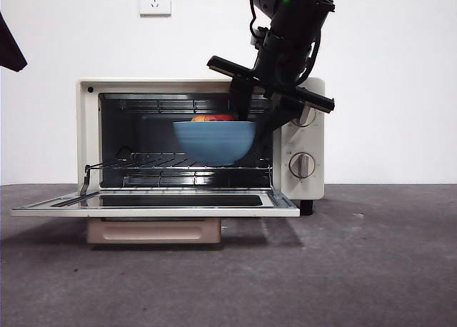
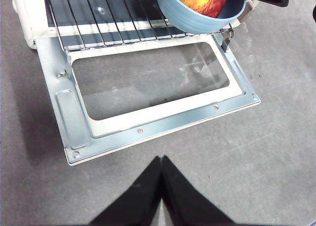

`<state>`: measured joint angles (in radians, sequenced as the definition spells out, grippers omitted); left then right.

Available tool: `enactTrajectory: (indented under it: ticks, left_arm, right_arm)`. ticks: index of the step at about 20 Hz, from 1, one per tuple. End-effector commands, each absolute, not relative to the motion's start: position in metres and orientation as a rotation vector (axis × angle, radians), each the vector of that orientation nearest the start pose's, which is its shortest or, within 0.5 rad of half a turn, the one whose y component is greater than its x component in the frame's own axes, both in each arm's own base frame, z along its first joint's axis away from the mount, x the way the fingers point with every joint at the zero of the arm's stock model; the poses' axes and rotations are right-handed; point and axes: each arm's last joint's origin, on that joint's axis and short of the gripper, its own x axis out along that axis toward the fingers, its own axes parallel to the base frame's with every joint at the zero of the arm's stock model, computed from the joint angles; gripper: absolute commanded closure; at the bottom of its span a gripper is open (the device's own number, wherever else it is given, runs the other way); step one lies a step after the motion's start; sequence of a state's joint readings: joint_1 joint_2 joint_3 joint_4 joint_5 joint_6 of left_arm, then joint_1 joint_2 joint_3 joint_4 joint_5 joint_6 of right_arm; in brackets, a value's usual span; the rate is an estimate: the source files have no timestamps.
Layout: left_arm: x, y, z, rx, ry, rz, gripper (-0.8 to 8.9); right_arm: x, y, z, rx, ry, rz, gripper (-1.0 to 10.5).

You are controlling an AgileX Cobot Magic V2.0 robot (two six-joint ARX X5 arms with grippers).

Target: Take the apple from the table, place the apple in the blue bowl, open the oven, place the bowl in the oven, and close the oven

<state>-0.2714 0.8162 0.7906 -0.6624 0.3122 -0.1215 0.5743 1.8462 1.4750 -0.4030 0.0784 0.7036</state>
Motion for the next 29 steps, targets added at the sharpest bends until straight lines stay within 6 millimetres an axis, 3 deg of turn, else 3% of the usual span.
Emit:
enactTrajectory:
  ticks: [1, 8, 10, 14, 20, 24, 29]
  left_arm:
    - [0.152, -0.052, 0.29, -0.119, 0.725, -0.526, 8.06]
    - [0.152, -0.052, 0.29, -0.118, 0.721, -0.527, 8.06]
    - [0.154, -0.053, 0.292, -0.118, 0.698, -0.53, 8.07]
    - [0.165, -0.05, 0.293, -0.14, 0.658, -0.501, 8.07]
    - [0.208, -0.021, 0.27, -0.268, 0.713, -0.413, 8.07]
    - [0.24, -0.004, 0.244, -0.337, 0.765, -0.366, 8.07]
    - [0.272, 0.001, 0.201, -0.362, 0.86, -0.343, 8.07]
  right_arm:
    - [0.344, 0.225, 0.274, 0.395, 0.813, 0.229, 8.0]
    - [0.331, 0.217, 0.293, 0.351, 0.812, 0.246, 8.0]
    - [0.322, 0.214, 0.308, 0.307, 0.775, 0.286, 8.0]
    - [0.288, 0.201, 0.353, 0.159, 0.67, 0.398, 8.0]
    - [0.215, 0.167, 0.4, -0.081, 0.649, 0.516, 8.0]
    - [0.187, 0.153, 0.406, -0.104, 0.683, 0.535, 8.0]
    - [0.162, 0.139, 0.376, -0.121, 0.704, 0.555, 8.0]
